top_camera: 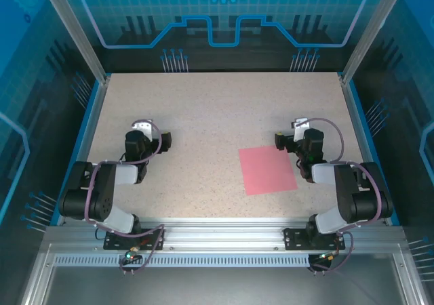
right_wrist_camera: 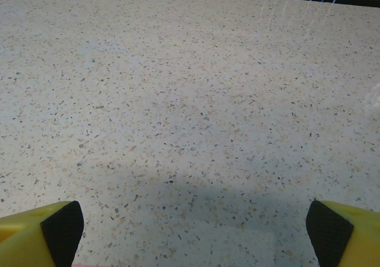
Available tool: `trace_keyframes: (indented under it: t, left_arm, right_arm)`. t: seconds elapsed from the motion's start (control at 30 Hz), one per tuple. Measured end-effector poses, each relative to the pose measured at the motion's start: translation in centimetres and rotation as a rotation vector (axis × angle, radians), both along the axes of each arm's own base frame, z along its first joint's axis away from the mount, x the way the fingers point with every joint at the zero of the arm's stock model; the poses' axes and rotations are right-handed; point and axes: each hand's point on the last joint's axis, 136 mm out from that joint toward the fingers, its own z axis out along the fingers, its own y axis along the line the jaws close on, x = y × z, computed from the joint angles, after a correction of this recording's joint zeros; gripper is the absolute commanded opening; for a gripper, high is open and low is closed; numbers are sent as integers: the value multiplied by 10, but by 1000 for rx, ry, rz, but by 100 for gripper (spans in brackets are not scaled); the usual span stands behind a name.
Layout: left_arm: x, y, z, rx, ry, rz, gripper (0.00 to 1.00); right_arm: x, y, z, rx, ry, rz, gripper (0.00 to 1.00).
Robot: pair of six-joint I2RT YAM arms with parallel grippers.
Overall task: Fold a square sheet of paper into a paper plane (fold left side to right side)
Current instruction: Move the square sheet of paper to the center of the table.
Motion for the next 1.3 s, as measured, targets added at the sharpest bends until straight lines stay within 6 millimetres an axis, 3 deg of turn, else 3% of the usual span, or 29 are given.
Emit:
trace_keyframes:
  t: [0.77,0.87,1.0,1.1,1.2,1.3]
  left_arm:
    - [-3,3,4,3,7,19,99]
    - [-9,8,30,-8,-20,51,99]
    - [-7,9,96,-97,-96,97,99]
    - [0,1,144,-216,-110,94,99]
    - [0,-16,163,-326,-66,44,99]
    - [-11,-46,150,-410,43,-21,99]
  right_arm:
    - [-2,0,1,14,19,4,100]
    - [-2,-2,22,24,28,-11,100]
    - [7,0,85,65,-3,-38,100]
    - [6,19,118,101,17,-23,100]
    - [-9,53,123,124,101,39,100]
    - [-37,80,98,132,258,81,100]
